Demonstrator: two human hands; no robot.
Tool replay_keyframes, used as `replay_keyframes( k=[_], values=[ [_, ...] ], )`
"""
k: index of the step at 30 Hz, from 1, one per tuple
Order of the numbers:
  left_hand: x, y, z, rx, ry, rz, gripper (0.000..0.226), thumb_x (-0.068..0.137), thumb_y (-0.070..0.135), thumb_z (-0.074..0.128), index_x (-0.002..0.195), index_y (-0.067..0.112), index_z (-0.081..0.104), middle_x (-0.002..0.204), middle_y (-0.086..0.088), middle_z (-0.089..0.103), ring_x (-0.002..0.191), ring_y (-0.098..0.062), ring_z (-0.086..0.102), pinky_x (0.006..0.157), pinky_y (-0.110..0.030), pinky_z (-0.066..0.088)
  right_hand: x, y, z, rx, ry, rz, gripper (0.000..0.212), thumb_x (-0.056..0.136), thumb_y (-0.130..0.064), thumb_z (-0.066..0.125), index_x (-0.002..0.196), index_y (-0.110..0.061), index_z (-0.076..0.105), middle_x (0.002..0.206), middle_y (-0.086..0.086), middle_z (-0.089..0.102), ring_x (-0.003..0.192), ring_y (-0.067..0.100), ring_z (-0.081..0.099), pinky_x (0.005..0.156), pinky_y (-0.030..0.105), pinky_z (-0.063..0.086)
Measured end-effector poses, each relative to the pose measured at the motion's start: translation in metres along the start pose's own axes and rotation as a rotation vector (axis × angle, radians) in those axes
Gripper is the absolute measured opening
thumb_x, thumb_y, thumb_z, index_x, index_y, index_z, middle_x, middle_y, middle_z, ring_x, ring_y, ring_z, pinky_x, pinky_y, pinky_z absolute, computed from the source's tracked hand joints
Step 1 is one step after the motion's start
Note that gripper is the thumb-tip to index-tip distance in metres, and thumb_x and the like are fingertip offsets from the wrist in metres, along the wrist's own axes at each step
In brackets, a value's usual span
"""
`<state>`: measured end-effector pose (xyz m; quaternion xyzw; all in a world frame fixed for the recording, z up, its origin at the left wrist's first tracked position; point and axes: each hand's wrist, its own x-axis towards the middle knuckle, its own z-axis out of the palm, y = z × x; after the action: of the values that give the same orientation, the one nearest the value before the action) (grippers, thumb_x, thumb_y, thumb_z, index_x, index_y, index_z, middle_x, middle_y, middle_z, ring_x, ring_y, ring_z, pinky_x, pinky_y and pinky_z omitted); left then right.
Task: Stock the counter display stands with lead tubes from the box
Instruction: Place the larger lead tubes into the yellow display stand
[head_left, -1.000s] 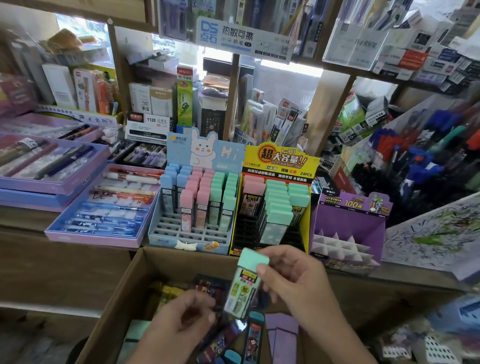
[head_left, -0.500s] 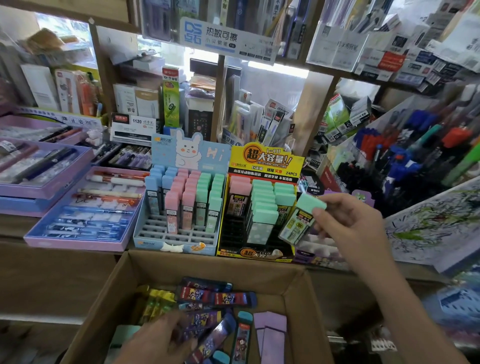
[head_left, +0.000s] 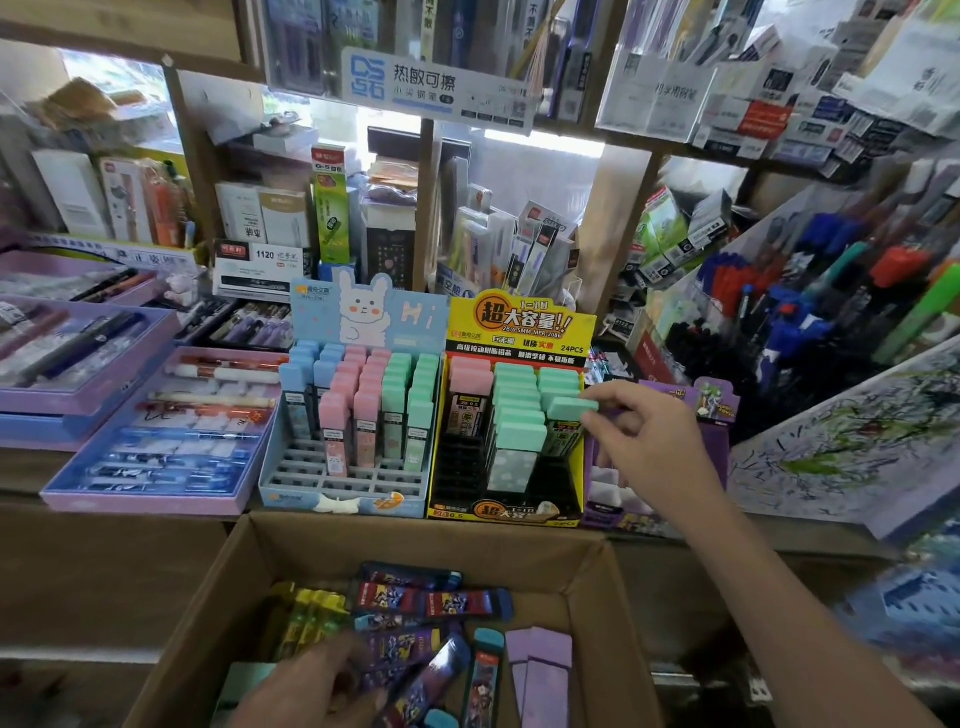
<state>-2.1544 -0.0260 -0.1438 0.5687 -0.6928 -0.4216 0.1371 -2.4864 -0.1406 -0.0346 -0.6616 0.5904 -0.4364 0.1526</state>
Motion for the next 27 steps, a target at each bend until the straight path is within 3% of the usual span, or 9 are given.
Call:
replay_keyframes(
  k=[3,6,8,11,13,16,20,24,27],
  values=[
    [0.01,-0.013,-0.002,-0.041,0.053,-0.016,0.028,0.095,0.054,0.062,0.119,0.04,0.056,0.125,0.021,0.056,0.116,0.006,0.054,0.103,-0.007,0.035,0.003,0.003,-0.004,-0.008,-0.032,0.001,0.021,0.094,-0.006,0.071,0.104,-0.024,0.073,0.072,0.004,0.071,0.051,0.026,0.061,0.052,0.039,0.055],
    [0.012,-0.015,-0.001,-0.062,0.046,-0.071,0.027,0.093,0.056,0.064,0.114,0.043,0.056,0.119,0.024,0.056,0.113,0.009,0.055,0.096,-0.004,0.036,0.006,0.006,-0.005,-0.024,-0.034,-0.026,0.023,0.095,-0.006,0.07,0.102,-0.028,0.07,0.082,0.002,0.069,0.048,0.021,0.056,0.051,0.034,0.051],
    [0.011,-0.013,-0.001,-0.041,0.055,-0.084,0.024,0.09,0.058,0.067,0.108,0.046,0.057,0.113,0.025,0.059,0.107,0.012,0.056,0.084,0.003,0.033,0.008,0.006,-0.005,-0.031,-0.034,-0.055,0.02,0.095,-0.006,0.069,0.103,-0.024,0.066,0.088,0.006,0.067,0.05,0.028,0.055,0.055,0.039,0.05],
    [0.013,-0.01,-0.003,-0.002,0.1,-0.097,0.018,0.088,0.055,0.071,0.099,0.047,0.058,0.105,0.027,0.063,0.098,0.016,0.057,0.076,0.007,0.035,0.01,0.006,-0.001,-0.077,-0.055,-0.101,0.02,0.097,-0.005,0.068,0.104,-0.023,0.063,0.087,0.004,0.064,0.052,0.021,0.055,0.056,0.032,0.047],
    [0.013,-0.006,-0.004,0.0,0.085,-0.131,0.017,0.088,0.053,0.072,0.098,0.047,0.059,0.104,0.028,0.062,0.098,0.017,0.058,0.075,0.007,0.036,0.013,0.005,-0.001,-0.102,-0.053,-0.108,0.02,0.096,-0.006,0.068,0.104,-0.024,0.064,0.086,0.007,0.063,0.056,0.024,0.055,0.056,0.029,0.046],
    [0.013,-0.002,-0.006,0.017,0.044,-0.154,0.019,0.088,0.053,0.072,0.1,0.045,0.06,0.106,0.027,0.062,0.102,0.015,0.059,0.078,0.005,0.037,0.017,0.004,-0.002,-0.09,-0.057,-0.104,0.022,0.096,-0.007,0.068,0.102,-0.028,0.064,0.086,0.009,0.064,0.052,0.016,0.054,0.052,0.018,0.045],
    [0.012,0.003,-0.009,0.005,0.033,-0.169,0.022,0.09,0.054,0.069,0.106,0.043,0.059,0.111,0.028,0.06,0.107,0.011,0.058,0.08,0.003,0.034,0.014,0.003,0.002,-0.121,-0.067,-0.101,0.017,0.096,-0.007,0.07,0.106,-0.02,0.066,0.091,0.009,0.067,0.074,0.031,0.068,0.075,0.045,0.058],
    [0.008,0.008,-0.009,0.011,0.002,-0.165,0.024,0.091,0.052,0.069,0.109,0.039,0.06,0.118,0.021,0.064,0.112,0.006,0.06,0.099,-0.01,0.042,0.012,-0.001,0.004,-0.289,-0.024,-0.176,0.013,0.094,-0.011,0.073,0.106,-0.016,0.072,0.079,-0.007,0.062,0.057,0.008,0.052,0.065,0.035,0.051],
    [0.007,0.011,-0.011,0.007,0.003,-0.18,0.023,0.091,0.051,0.069,0.108,0.039,0.06,0.119,0.018,0.064,0.115,0.004,0.059,0.104,-0.014,0.044,0.011,-0.007,0.005,-0.407,-0.013,-0.226,0.015,0.095,-0.01,0.072,0.109,-0.008,0.076,0.101,-0.001,0.063,0.067,0.009,0.051,0.068,0.038,0.054]
  ],
)
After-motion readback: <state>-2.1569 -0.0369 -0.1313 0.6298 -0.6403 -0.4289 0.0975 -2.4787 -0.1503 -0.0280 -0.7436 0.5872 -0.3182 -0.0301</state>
